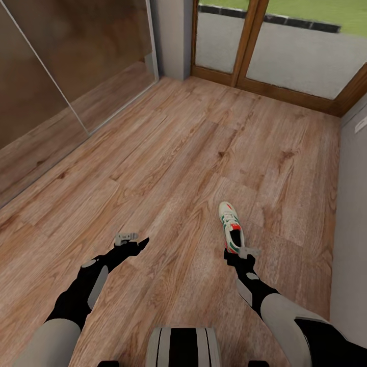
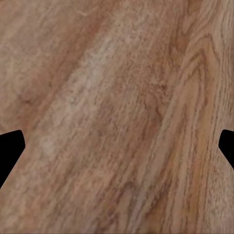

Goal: Pick up the two gym shoes and the two sandals from the corridor floor and place them onto the hallstand (shoe rack) in the corridor, making sure they are on the rack and not on the floor. Arrange them so the two gym shoes are next to each other and the two sandals are next to each other.

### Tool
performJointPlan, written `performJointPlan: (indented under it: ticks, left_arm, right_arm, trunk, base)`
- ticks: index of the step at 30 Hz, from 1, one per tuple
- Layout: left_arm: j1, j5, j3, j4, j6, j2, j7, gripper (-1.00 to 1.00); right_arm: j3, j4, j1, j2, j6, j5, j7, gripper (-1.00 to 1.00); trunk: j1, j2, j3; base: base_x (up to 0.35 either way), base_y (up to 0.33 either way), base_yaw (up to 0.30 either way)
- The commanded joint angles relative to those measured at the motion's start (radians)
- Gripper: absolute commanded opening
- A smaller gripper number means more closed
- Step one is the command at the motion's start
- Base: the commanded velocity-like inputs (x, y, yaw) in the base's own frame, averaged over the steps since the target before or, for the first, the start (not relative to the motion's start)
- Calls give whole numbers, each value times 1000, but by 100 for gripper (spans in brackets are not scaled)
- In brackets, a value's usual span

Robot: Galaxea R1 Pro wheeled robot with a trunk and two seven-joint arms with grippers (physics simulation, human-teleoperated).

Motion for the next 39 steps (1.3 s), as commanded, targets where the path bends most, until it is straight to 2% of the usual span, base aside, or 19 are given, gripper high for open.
performJointPlan:
  ticks: [1, 6, 11, 39]
  left_arm:
    - [0, 11, 2, -1, 10, 0, -4, 100]
    - [0, 11, 2, 0, 10, 0, -4, 100]
    - [0, 11, 2, -1, 10, 0, -4, 100]
    - [0, 11, 2, 0, 10, 0, -4, 100]
  right_arm:
    - [-6, 1, 0, 1, -4, 2, 0, 100]
    - [-6, 1, -1, 1, -4, 2, 0, 100]
    - [-6, 0, -1, 1, -4, 2, 0, 100]
    - [-6, 1, -1, 1, -4, 2, -1, 100]
  trunk:
    - [0, 0, -1]
    - [0, 0, -3]
    - [2, -1, -28]
    - [2, -1, -31]
  base:
    - [0, 0, 0]
    - [0, 0, 0]
    - [0, 0, 0]
    - [23, 0, 0]
